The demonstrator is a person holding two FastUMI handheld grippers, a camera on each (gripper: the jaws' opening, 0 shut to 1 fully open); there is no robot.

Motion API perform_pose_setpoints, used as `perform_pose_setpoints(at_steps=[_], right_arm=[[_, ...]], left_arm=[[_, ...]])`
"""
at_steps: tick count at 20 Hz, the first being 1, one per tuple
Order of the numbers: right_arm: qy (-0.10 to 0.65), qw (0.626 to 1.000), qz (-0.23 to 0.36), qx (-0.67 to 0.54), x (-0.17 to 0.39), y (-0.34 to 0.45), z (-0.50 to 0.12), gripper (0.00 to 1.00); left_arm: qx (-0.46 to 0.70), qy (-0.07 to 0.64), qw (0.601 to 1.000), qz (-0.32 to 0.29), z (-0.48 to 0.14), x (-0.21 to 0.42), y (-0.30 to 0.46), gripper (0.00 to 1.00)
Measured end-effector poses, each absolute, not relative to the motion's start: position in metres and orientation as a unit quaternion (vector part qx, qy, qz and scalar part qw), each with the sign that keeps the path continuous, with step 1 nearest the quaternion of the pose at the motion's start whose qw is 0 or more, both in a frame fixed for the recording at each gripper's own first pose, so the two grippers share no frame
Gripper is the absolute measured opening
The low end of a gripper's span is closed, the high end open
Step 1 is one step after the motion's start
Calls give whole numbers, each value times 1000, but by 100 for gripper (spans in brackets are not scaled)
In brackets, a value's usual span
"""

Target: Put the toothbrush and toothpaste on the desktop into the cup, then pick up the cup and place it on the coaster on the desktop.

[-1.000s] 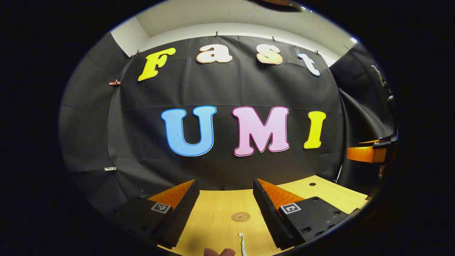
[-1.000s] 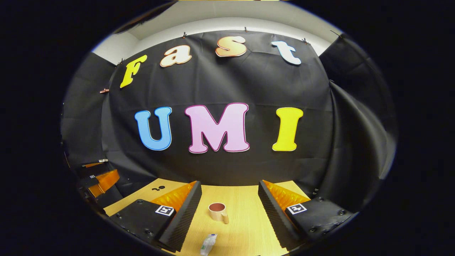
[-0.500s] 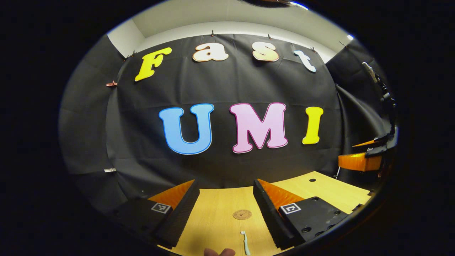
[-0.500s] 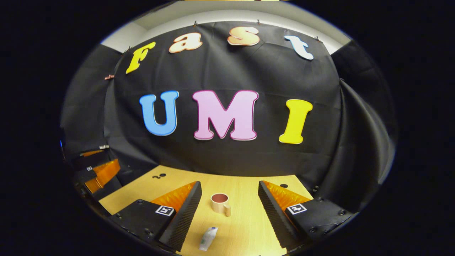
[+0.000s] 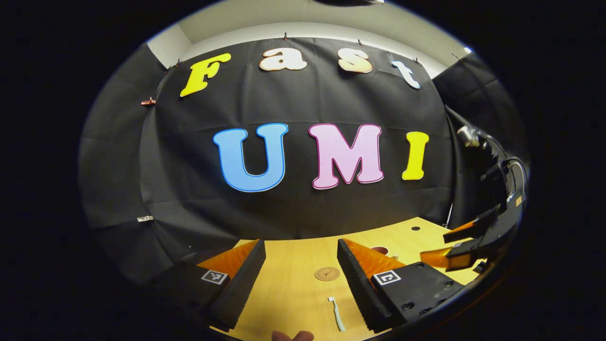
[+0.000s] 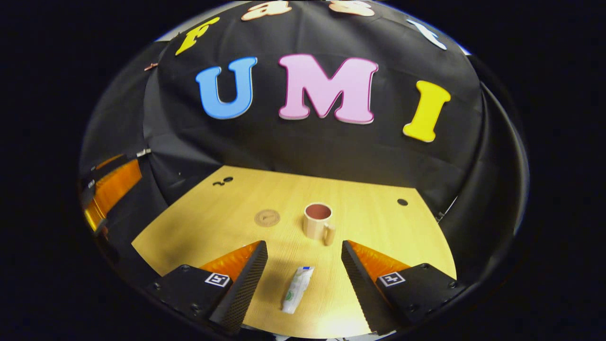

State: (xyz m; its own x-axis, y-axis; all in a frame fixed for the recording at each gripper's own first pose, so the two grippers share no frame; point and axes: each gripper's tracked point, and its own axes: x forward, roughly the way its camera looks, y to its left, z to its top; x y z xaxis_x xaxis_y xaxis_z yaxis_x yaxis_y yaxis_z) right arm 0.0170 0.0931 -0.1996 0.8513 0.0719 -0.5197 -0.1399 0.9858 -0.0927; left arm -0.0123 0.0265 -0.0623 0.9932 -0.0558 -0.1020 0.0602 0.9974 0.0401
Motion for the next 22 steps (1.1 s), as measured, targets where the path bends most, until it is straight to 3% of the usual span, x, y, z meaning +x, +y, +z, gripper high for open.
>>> perform_pose_setpoints(at_steps=[7, 17, 19, 22], right_arm=[[399, 912, 25, -88, 15, 99, -319, 98], [479, 866, -13, -144, 33, 83, -401, 94], [488, 859, -24, -153, 36, 77, -406, 90], [496, 855, -38, -148, 39, 75, -410, 63]], left_arm=[[-7, 86, 996, -19, -104, -16, 67, 96], [-15, 120, 993, 4, -146, -29, 104, 96], [-16, 124, 992, 11, -150, -32, 111, 96], [-21, 130, 991, 21, -155, -34, 117, 96]])
